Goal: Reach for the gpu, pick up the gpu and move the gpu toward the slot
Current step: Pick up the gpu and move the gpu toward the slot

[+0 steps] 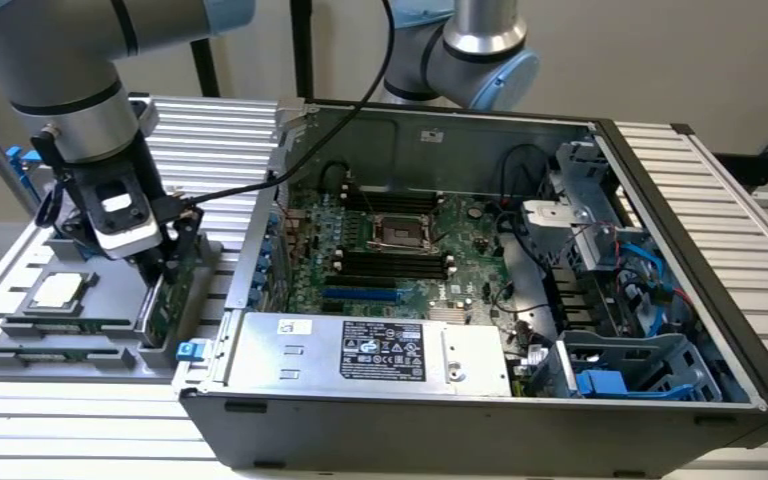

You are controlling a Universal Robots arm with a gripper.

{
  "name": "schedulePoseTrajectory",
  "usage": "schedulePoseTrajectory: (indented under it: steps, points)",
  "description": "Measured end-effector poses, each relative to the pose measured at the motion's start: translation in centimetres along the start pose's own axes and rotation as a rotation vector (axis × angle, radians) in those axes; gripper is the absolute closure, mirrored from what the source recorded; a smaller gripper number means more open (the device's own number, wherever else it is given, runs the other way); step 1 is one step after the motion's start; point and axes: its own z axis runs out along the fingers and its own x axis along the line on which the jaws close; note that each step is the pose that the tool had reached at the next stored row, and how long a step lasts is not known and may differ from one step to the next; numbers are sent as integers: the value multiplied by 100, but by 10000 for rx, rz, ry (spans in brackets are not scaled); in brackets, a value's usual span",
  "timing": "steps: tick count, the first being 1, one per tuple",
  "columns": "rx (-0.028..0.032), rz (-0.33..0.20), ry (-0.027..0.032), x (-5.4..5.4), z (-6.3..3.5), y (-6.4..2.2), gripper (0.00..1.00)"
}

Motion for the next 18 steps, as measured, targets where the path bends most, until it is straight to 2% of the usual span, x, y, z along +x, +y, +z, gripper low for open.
schedulePoseTrajectory:
  steps: [1,12,15,18]
  points:
    - [-1,0,0,-2,1,0,74]
    - [-12,1,2,-11,1,-1,74]
    - [-40,1,29,-15,1,-4,74]
    - [-66,0,96,-22,1,-10,74]
